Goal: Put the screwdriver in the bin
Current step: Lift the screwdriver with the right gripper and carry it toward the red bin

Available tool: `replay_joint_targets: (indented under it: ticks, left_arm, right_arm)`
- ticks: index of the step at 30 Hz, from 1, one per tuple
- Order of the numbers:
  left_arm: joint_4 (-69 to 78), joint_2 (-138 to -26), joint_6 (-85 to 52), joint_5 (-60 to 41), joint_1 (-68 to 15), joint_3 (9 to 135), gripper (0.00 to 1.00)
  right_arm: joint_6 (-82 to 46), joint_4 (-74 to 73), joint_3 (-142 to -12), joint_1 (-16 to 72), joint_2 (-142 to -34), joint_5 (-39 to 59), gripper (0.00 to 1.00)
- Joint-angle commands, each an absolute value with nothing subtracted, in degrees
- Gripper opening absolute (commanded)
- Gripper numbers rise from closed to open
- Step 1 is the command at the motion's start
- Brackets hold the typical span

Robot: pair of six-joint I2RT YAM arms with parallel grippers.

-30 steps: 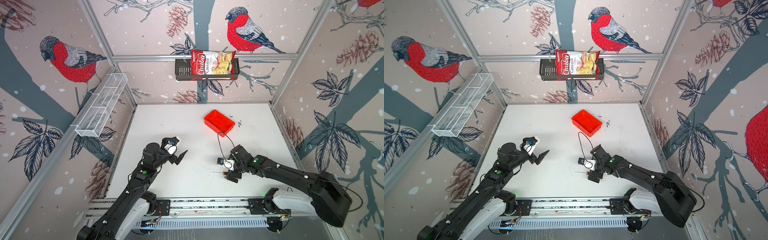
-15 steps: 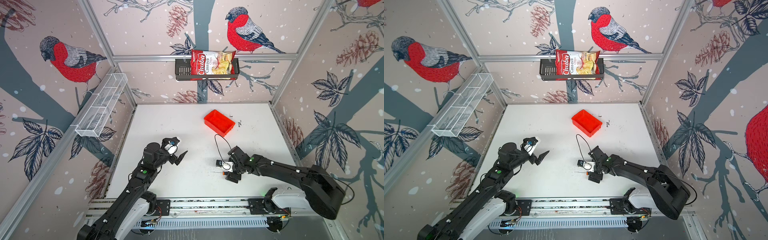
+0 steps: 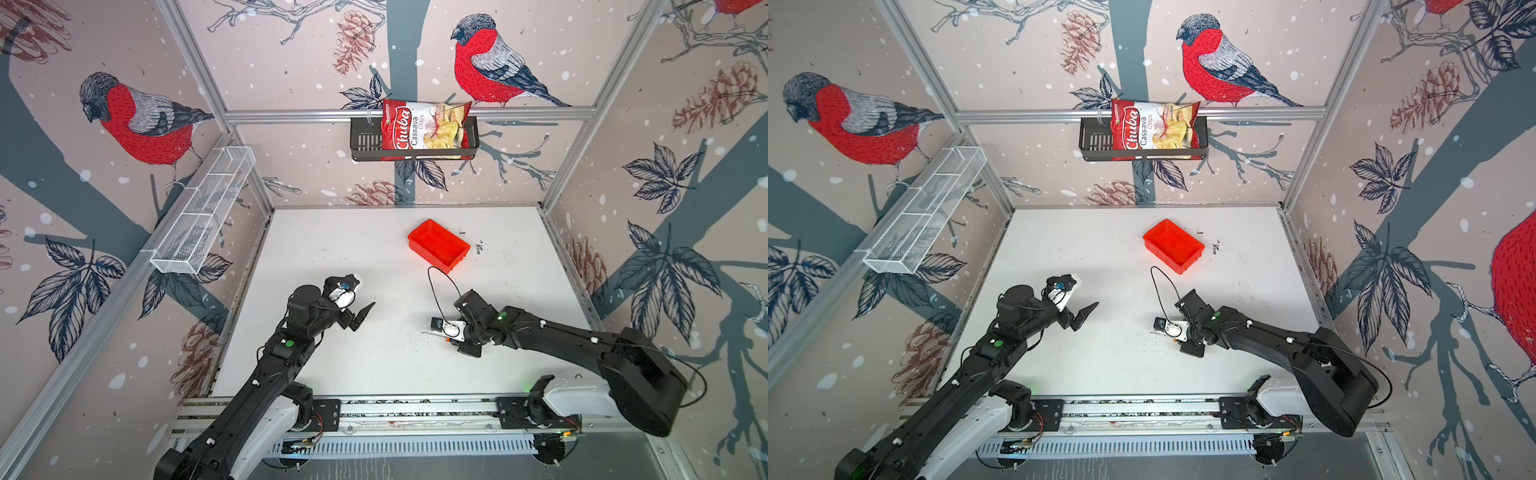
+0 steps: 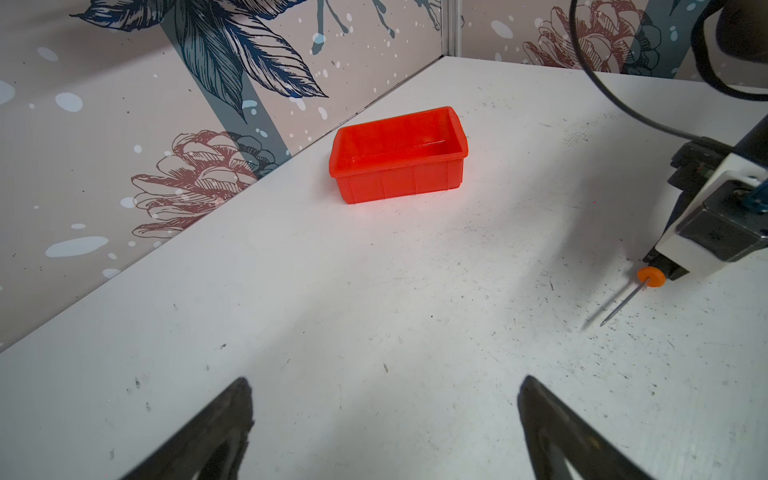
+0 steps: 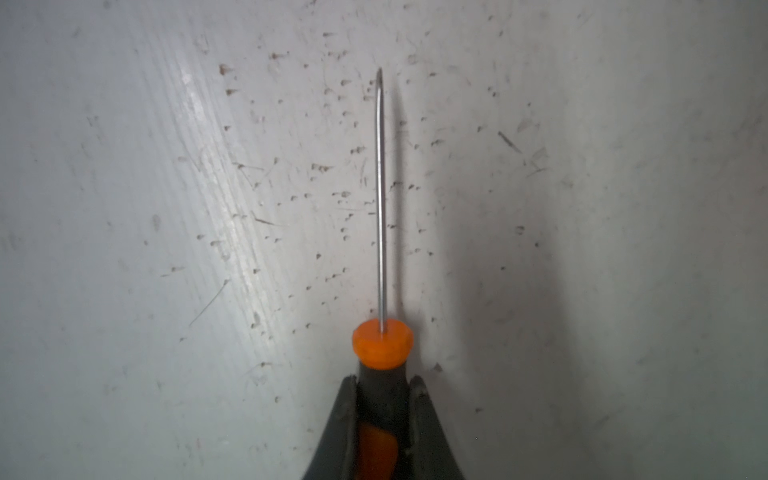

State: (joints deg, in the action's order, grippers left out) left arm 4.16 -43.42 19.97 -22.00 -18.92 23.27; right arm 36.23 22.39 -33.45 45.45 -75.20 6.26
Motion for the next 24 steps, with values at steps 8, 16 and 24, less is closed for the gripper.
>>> replay_joint_targets:
  ticks: [8,16,24]
  left_arm:
    - [4.6,-43.7,21.0,-22.1,-18.9,23.7,0.98]
    - [5.4,-43.8,20.2,-22.4,-18.9,23.8,0.98]
    - [7.9,-44.6,16.8,-24.7,-19.1,24.0,0.98]
  right_arm:
    - [36.2,25.4,-35.0,45.5,-73.3,5.6,0.13]
    - [35.6,21.3,-35.7,44.6,-70.1,6.3,0.14]
    - [34.6,14.6,-36.4,42.4,-66.7,4.1,0.14]
